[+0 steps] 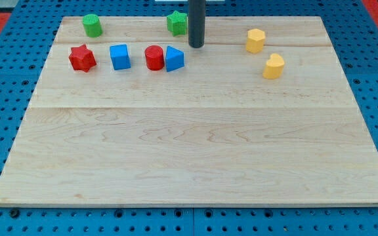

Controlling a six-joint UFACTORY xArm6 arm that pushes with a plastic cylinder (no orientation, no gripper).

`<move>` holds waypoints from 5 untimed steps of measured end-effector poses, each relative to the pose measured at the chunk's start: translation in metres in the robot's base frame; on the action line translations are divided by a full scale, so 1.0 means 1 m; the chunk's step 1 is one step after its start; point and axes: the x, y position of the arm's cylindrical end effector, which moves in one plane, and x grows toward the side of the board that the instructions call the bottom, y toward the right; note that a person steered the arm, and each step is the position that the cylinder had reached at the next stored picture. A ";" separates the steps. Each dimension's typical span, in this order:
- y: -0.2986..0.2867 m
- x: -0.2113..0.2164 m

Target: Move the yellow hexagon to the top of yellow heart

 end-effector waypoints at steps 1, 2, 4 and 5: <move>0.027 -0.029; 0.056 -0.028; 0.109 0.054; 0.107 0.068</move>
